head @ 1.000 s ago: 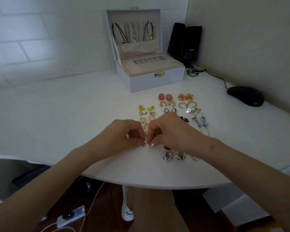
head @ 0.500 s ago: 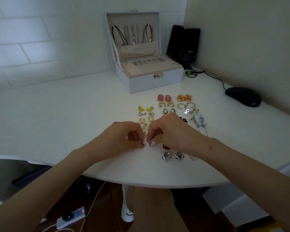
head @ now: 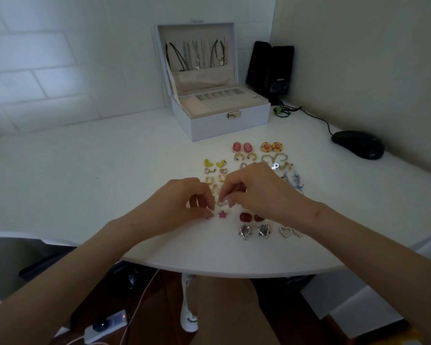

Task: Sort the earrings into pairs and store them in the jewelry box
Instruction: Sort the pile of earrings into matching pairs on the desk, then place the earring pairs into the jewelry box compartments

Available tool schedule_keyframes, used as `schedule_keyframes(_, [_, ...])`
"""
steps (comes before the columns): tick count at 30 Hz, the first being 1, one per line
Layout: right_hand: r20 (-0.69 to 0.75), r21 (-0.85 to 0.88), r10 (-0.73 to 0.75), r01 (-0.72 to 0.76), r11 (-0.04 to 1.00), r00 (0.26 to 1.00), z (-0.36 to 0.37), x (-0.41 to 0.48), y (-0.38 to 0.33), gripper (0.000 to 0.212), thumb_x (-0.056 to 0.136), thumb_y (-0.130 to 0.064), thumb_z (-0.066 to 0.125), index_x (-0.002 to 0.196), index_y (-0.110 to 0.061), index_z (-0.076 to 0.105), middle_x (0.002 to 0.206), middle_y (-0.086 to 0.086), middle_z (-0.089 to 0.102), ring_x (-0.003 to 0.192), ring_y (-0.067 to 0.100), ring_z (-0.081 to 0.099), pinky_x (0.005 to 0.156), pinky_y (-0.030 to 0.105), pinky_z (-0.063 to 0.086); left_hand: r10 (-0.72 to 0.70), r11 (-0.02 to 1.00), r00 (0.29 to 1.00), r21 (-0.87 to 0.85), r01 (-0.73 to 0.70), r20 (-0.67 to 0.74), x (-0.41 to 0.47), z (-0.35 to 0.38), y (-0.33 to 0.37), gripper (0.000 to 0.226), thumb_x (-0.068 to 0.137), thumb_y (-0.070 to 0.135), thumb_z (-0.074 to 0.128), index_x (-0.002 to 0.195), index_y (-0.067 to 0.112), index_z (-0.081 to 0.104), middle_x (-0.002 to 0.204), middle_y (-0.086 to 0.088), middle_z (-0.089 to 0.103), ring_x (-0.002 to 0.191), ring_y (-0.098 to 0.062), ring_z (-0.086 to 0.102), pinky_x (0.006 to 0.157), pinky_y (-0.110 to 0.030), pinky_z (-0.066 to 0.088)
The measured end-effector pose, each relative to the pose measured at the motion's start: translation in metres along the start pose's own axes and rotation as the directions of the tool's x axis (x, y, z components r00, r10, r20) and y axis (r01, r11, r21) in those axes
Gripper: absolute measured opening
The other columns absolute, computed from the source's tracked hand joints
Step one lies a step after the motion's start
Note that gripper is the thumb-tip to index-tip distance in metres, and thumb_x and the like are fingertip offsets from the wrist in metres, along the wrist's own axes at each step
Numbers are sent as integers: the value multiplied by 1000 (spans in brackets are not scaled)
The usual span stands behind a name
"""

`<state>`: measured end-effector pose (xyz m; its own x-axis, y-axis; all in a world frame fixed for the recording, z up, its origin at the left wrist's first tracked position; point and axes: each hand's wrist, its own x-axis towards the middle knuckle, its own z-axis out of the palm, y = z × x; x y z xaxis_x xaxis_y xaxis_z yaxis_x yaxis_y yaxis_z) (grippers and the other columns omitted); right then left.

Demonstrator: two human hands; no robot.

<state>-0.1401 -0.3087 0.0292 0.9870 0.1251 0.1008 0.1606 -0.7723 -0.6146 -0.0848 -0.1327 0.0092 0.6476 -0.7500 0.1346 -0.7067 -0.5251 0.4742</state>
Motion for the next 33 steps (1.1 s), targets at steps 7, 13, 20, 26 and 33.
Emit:
schedule_keyframes(7, [-5, 13, -11, 11, 1000, 1000, 1, -3, 2, 9, 81, -10, 67, 85, -16, 73, 78, 0, 71, 73, 13, 66, 72, 20, 52, -34, 999, 998, 3, 34, -52, -1, -5, -4, 7, 84, 17, 66, 82, 23, 65, 81, 7, 61, 78, 2, 51, 64, -6, 38])
schedule_keyframes(13, [-12, 21, -16, 16, 1000, 1000, 2, -3, 3, 8, 82, -11, 66, 86, -15, 73, 75, -2, 70, 70, 6, 64, 70, 15, 51, -64, 998, 998, 9, 64, 5, -3, -1, -1, 9, 78, 23, 72, 85, 22, 65, 80, 9, 60, 70, -3, 53, 62, -7, 39])
schedule_keyframes(20, [-56, 77, -13, 18, 997, 998, -10, -4, 6, 8, 84, -10, 65, 85, -14, 72, 72, -3, 67, 66, 9, 63, 54, 10, 46, -63, 998, 998, -10, 62, -27, -4, -10, -1, 2, 85, 20, 64, 86, 22, 64, 81, 12, 62, 81, -1, 52, 62, -5, 38])
schedule_keyframes(26, [-72, 72, -19, 24, 997, 997, -15, -6, 13, 7, 82, -13, 67, 83, -16, 73, 67, -12, 64, 62, 0, 59, 58, 9, 45, -79, 997, 991, -6, 78, -109, 3, -13, 2, 4, 89, 19, 59, 88, 20, 63, 82, 14, 62, 78, -4, 55, 63, -6, 39])
schedule_keyframes(33, [-154, 106, 11, 6, 994, 988, -41, 8, 27, 7, 81, -13, 68, 83, -18, 73, 70, -8, 69, 66, -3, 62, 65, 6, 46, -59, 997, 979, 33, 67, -193, 37, -25, 3, 9, 87, 26, 61, 94, 20, 60, 92, 12, 56, 77, 1, 53, 63, -7, 40])
